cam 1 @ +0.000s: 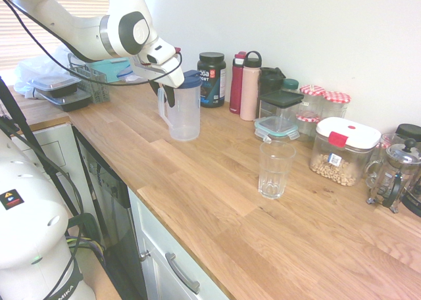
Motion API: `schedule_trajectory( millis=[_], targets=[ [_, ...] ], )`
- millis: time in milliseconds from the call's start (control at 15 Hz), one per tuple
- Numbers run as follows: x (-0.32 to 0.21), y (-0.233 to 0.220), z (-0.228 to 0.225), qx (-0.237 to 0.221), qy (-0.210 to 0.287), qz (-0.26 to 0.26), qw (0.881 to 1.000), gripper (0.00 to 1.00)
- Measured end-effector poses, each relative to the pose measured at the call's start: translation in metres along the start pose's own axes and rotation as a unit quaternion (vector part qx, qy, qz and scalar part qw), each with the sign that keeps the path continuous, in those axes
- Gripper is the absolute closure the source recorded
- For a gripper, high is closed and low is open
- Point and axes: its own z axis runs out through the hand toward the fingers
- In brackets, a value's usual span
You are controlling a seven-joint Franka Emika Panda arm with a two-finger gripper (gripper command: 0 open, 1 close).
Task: Pour me some water
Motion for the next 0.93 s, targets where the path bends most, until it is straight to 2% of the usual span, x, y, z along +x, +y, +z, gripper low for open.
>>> schedule_trajectory(
  millis=[533, 733, 933],
  targets=[
    [0.001, 0.004, -0.007, 0.002, -0.005, -0.006, 1.000, 1.00],
    [0.004, 0.022, -0.044, 0.001, -0.013, -0.029, 0.999, 1.00],
    [0.031, 0.070, -0.100, -0.011, -0.010, -0.047, 0.999, 1.00]
  ],
)
